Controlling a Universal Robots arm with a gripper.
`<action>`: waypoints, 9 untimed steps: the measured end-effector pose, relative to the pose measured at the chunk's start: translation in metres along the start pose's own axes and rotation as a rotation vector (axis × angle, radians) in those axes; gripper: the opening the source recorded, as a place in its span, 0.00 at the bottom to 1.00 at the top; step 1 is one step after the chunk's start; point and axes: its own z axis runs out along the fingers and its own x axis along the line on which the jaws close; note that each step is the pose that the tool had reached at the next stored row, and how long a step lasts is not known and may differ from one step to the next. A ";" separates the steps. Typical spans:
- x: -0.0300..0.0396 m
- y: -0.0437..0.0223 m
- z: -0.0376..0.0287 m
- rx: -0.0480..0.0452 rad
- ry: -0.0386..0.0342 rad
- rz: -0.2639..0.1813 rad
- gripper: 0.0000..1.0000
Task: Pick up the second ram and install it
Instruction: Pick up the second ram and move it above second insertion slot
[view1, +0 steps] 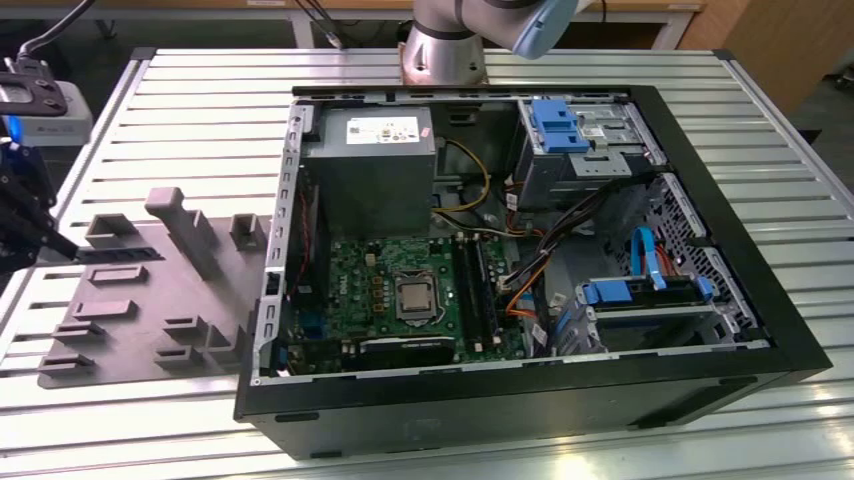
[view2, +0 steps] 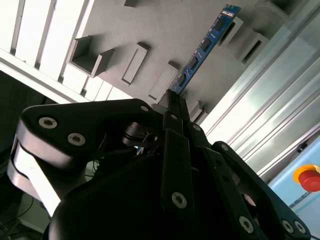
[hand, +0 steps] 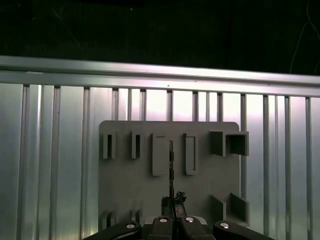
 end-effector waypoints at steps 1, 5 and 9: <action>-0.0001 0.0000 -0.0004 0.0001 -0.0014 0.000 0.12; -0.0003 0.0001 -0.0020 0.0003 -0.0067 0.000 0.12; -0.0006 0.0001 -0.0034 0.0004 -0.0112 0.000 0.12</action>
